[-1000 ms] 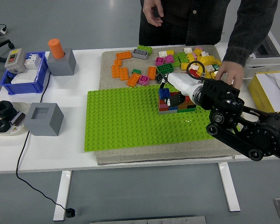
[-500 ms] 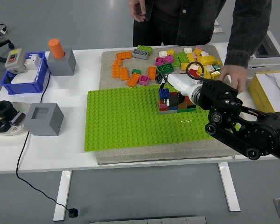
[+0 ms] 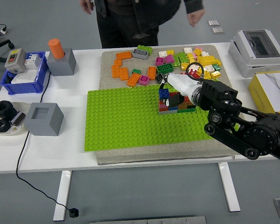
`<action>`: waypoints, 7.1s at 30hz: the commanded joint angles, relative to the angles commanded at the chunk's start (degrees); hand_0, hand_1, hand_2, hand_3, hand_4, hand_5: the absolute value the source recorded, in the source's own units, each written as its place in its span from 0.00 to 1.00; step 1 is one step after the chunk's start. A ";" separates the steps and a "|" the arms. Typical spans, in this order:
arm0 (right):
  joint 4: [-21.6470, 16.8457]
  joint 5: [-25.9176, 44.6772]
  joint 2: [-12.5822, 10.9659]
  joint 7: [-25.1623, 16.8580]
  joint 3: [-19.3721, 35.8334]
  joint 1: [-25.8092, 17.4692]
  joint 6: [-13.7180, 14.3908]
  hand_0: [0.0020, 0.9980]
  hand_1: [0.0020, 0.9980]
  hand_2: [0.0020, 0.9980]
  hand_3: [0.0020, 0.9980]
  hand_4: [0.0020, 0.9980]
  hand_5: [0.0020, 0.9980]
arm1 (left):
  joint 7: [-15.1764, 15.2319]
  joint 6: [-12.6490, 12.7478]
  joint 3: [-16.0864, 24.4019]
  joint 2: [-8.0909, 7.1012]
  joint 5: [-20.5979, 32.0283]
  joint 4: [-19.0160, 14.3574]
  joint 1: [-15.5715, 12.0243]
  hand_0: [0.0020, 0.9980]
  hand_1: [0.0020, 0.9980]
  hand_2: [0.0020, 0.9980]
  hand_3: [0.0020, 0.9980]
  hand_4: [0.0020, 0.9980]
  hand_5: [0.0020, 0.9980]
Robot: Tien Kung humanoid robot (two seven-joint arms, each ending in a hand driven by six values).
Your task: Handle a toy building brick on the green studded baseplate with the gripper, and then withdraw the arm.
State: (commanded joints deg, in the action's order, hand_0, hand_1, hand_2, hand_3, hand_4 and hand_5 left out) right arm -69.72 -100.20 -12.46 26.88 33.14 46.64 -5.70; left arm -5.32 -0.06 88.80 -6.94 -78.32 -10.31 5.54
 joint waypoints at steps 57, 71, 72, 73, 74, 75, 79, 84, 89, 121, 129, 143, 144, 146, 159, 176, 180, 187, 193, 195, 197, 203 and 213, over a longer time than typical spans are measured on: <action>1.54 1.46 -0.09 -1.25 -0.37 0.13 1.25 0.85 0.87 0.92 0.72 0.75 0.19 | 0.37 0.12 -0.65 -0.12 0.08 0.00 0.26 0.63 0.59 0.55 0.58 0.62 0.21; 0.63 1.69 -0.48 -1.66 -0.14 0.22 1.20 0.85 0.87 0.92 0.77 0.90 0.31 | 0.36 0.14 -0.66 -0.07 -0.11 0.00 0.33 0.63 0.59 0.55 0.58 0.61 0.21; 0.01 1.61 -0.69 -1.72 0.01 0.21 1.11 0.85 0.87 0.92 0.78 0.96 0.37 | 0.34 0.14 -0.64 -0.05 -0.11 0.00 0.33 0.63 0.59 0.55 0.58 0.61 0.21; -0.69 1.50 -0.93 -1.76 0.20 0.19 1.03 0.85 0.87 0.92 0.78 0.96 0.37 | 0.32 0.13 -0.63 -0.03 -0.11 0.00 0.33 0.63 0.59 0.55 0.58 0.61 0.21; -1.15 1.41 -1.09 -1.79 0.34 0.17 1.01 0.85 0.87 0.92 0.78 0.96 0.37 | 0.31 0.13 -0.61 -0.01 -0.10 0.00 0.34 0.63 0.59 0.55 0.58 0.61 0.21; -1.80 1.21 -1.31 -1.81 0.55 0.11 0.99 0.85 0.87 0.92 0.78 0.96 0.37 | 0.31 0.13 -0.58 0.00 -0.12 0.00 0.34 0.63 0.59 0.55 0.58 0.61 0.21; -4.55 0.55 -2.26 -1.94 1.37 -0.18 1.12 0.86 0.87 0.92 0.78 0.97 0.39 | 0.31 0.14 -0.47 0.04 -0.17 0.00 0.32 0.63 0.58 0.55 0.58 0.61 0.21; -8.07 -0.60 -3.77 -2.11 2.44 -1.10 1.43 0.86 0.87 0.92 0.65 0.97 0.43 | 0.37 0.14 -0.35 0.14 -0.20 0.00 0.27 0.63 0.58 0.55 0.58 0.61 0.21; -9.96 -1.73 -5.09 -2.07 2.77 -2.07 1.31 0.86 0.87 0.92 0.65 0.97 0.43 | 0.32 0.16 -0.33 0.22 -0.11 0.00 0.09 0.63 0.58 0.55 0.58 0.61 0.21; -6.54 -0.57 -4.71 -2.47 1.13 -3.38 1.28 0.86 0.87 0.92 0.61 0.94 0.50 | 0.39 0.16 -0.58 0.36 -0.02 0.00 -0.06 0.63 0.58 0.55 0.57 0.61 0.21; -5.79 -0.32 -4.58 -2.59 1.05 -3.51 1.32 0.86 0.87 0.92 0.61 0.94 0.51 | 0.40 0.15 -0.66 0.31 -0.06 0.00 0.01 0.63 0.58 0.55 0.57 0.61 0.21; -4.93 -0.02 -4.54 -2.59 0.54 -3.47 1.29 0.86 0.87 0.92 0.61 0.94 0.51 | 0.45 0.19 -0.69 0.31 0.02 0.00 0.16 0.63 0.58 0.55 0.57 0.61 0.21; -4.91 -0.02 -4.54 -2.58 0.51 -3.49 1.28 0.86 0.87 0.91 0.61 0.94 0.51 | 0.45 0.19 -0.70 0.32 0.02 0.00 0.16 0.63 0.58 0.55 0.57 0.61 0.22; -4.88 -0.04 -4.55 -2.55 0.42 -3.51 1.26 0.86 0.87 0.91 0.61 0.94 0.51 | 0.47 0.19 -0.72 0.32 0.06 0.00 0.16 0.63 0.58 0.55 0.57 0.61 0.22; -5.77 0.16 -4.94 -2.82 1.21 -3.25 1.50 0.86 0.87 0.91 0.60 0.94 0.51 | 0.47 0.24 -0.64 0.35 0.14 0.00 0.10 0.63 0.58 0.55 0.57 0.61 0.21; -10.42 2.59 -10.33 -5.89 9.96 -5.22 5.86 0.85 0.85 0.89 0.62 0.85 0.35 | 0.48 0.25 -0.27 0.54 0.29 0.00 -0.30 0.63 0.58 0.55 0.57 0.61 0.22; -9.69 0.94 -14.15 -7.45 13.88 -7.94 8.57 0.83 0.83 0.87 0.64 0.79 0.22 | 0.44 0.29 -0.25 0.64 0.48 0.00 -0.59 0.63 0.58 0.55 0.57 0.61 0.22; -5.35 -6.34 -17.66 -7.64 11.03 -8.91 8.51 0.84 0.85 0.88 0.66 0.75 0.12 | 0.38 0.31 -0.16 0.66 0.36 0.00 -0.65 0.63 0.58 0.55 0.57 0.61 0.22; -0.24 -11.32 -16.87 -7.35 8.70 -8.14 7.42 0.84 0.86 0.90 0.68 0.72 0.07 | 0.38 0.26 -0.31 0.80 0.34 0.00 -0.58 0.63 0.58 0.55 0.57 0.61 0.22; 1.71 -12.25 -16.43 -7.27 7.25 -7.22 6.98 0.84 0.86 0.90 0.68 0.72 0.07 | 0.33 0.28 -0.37 0.77 0.40 0.00 -0.57 0.63 0.58 0.55 0.57 0.61 0.22; 3.04 -12.53 -16.18 -7.29 5.77 -6.38 6.70 0.84 0.86 0.90 0.68 0.72 0.07 | 0.32 0.28 -0.43 0.73 0.43 0.00 -0.54 0.63 0.58 0.55 0.57 0.61 0.22; 7.41 -12.71 -15.18 -7.21 0.93 -3.73 5.52 0.85 0.86 0.90 0.69 0.69 0.05 | 0.31 0.27 -0.59 0.66 0.48 0.00 -0.44 0.63 0.58 0.55 0.58 0.61 0.21; 12.25 -11.47 -12.01 -7.38 -1.95 -1.45 4.70 0.85 0.85 0.90 0.70 0.66 0.02 | 0.23 0.24 -0.71 0.61 0.41 0.00 -0.38 0.63 0.58 0.55 0.58 0.61 0.22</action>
State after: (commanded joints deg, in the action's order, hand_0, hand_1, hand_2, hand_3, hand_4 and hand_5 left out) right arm -57.47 -111.67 -24.48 19.51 31.20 45.19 -1.00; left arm -5.09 0.18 88.09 -6.33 -77.91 -10.31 5.15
